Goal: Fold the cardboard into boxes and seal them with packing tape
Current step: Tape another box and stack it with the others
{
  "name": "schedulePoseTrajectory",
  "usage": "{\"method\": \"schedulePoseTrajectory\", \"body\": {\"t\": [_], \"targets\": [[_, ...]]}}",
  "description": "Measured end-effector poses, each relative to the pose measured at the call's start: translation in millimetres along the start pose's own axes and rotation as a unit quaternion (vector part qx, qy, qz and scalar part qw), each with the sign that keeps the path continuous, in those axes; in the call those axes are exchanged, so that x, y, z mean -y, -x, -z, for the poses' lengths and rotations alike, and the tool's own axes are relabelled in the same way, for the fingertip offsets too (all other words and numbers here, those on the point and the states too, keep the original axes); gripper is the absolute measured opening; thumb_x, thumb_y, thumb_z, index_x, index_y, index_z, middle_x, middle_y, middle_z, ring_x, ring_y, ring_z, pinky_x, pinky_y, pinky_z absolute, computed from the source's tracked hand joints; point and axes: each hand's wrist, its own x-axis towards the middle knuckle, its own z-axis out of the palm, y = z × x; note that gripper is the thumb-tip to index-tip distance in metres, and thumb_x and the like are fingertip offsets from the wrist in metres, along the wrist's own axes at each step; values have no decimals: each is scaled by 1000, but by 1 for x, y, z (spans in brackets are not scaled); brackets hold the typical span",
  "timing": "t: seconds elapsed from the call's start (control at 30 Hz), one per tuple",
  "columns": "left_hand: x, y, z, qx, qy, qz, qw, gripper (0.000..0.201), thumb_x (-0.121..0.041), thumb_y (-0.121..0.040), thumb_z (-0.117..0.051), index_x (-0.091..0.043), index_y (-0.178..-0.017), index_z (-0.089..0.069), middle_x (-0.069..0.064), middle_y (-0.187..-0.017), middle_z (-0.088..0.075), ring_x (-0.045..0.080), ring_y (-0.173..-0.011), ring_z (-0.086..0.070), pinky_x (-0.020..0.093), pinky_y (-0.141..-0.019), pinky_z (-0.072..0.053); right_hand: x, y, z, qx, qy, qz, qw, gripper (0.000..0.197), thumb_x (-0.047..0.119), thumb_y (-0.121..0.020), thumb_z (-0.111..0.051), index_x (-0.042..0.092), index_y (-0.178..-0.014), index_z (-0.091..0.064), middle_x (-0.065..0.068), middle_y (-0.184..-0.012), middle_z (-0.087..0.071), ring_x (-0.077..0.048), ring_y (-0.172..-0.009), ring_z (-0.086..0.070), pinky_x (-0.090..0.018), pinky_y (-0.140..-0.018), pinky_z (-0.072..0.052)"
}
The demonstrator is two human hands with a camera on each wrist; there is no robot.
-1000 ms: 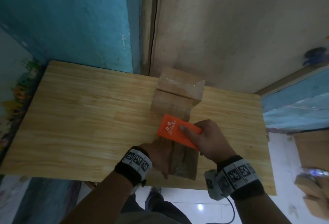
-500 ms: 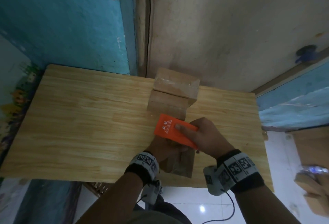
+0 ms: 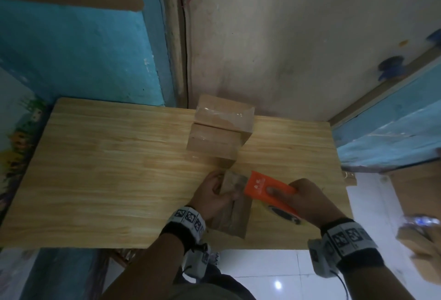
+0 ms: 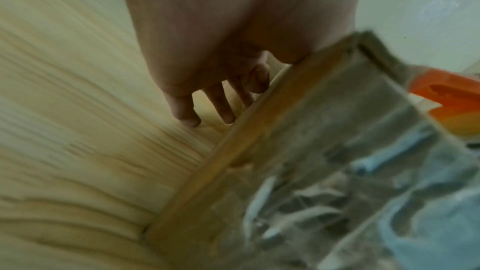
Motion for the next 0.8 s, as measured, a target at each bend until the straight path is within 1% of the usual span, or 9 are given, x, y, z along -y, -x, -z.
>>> {"method": "schedulePoseTrajectory", "body": {"t": [0.07,0.17,0.23,0.37,0.43,0.53,0.63,0.73,0.8], "targets": [[0,0,-1,-2,3,12,1000,60,-33,-69,-91,-42,-119,-59,-14,-126,-68,2,-113,-67,27,-97,-54,-11,-1,-3,11,-17,-2,1000,62,70,-81,-74,9,-81,-81,-6,-72,-80,-22,-57,-74,-37,-64,-60],[-1,-3,0,-4,-19,4,1000,51,-20,-76,-90,-32,-118,-66,-26,-122,-65,-3,-108,-67,22,-93,-55,-35,1,7,2,-43,-8,999,66,72,-77,-76,7,-80,-82,-10,-73,-80,-36,-65,-77,-38,-63,-58],[0,-3,2,-5,-17,-1,1000,53,-23,-74,-92,-29,-121,-68,-24,-126,-65,-1,-109,-68,23,-94,-55,-53,6,17,1,-61,-25,998,70,75,-73,-78,6,-81,-83,-13,-76,-80,-42,-72,-77,-38,-62,-56],[0,-5,2,16,15,30,999,76,-37,-59,-95,-33,-128,-62,-9,-121,-74,9,-113,-70,33,-95,-57,-80,9,16,17,-79,-39,996,86,88,-61,-77,6,-85,-82,-14,-79,-81,-37,-71,-78,-39,-65,-59],[-1,-6,1,19,18,35,999,73,-30,-63,-96,-32,-127,-62,-5,-121,-75,12,-113,-70,34,-96,-58,-83,9,9,21,-90,-45,995,79,80,-67,-78,5,-90,-81,-12,-82,-82,-37,-75,-79,-39,-67,-59],[-2,-5,1,13,18,36,999,61,-13,-75,-91,-30,-126,-63,-5,-119,-76,14,-112,-71,34,-95,-58,-87,6,0,36,-97,-61,993,77,74,-64,-79,2,-93,-80,-12,-82,-82,-30,-69,-78,-37,-66,-56],[-1,-6,-1,12,21,42,999,62,-11,-77,-90,-27,-130,-63,-5,-118,-76,14,-112,-71,38,-97,-58,-89,-2,-4,30,-50,-64,996,79,82,-65,-80,6,-86,-82,-10,-77,-81,-36,-72,-79,-38,-67,-61],[0,-6,1,14,23,49,998,65,-11,-77,-90,-23,-134,-62,-4,-120,-75,14,-114,-71,39,-99,-57,-87,-14,-1,36,18,-57,998,91,97,-58,-71,12,-88,-79,-5,-74,-80,-25,-62,-78,-44,-72,-68],[0,-7,2,16,21,48,998,65,-11,-77,-90,-21,-135,-61,-4,-121,-75,15,-115,-70,37,-98,-57,-83,-18,4,41,62,-47,996,95,104,-53,-65,17,-88,-77,-3,-73,-79,-19,-58,-76,-43,-70,-68]]}}
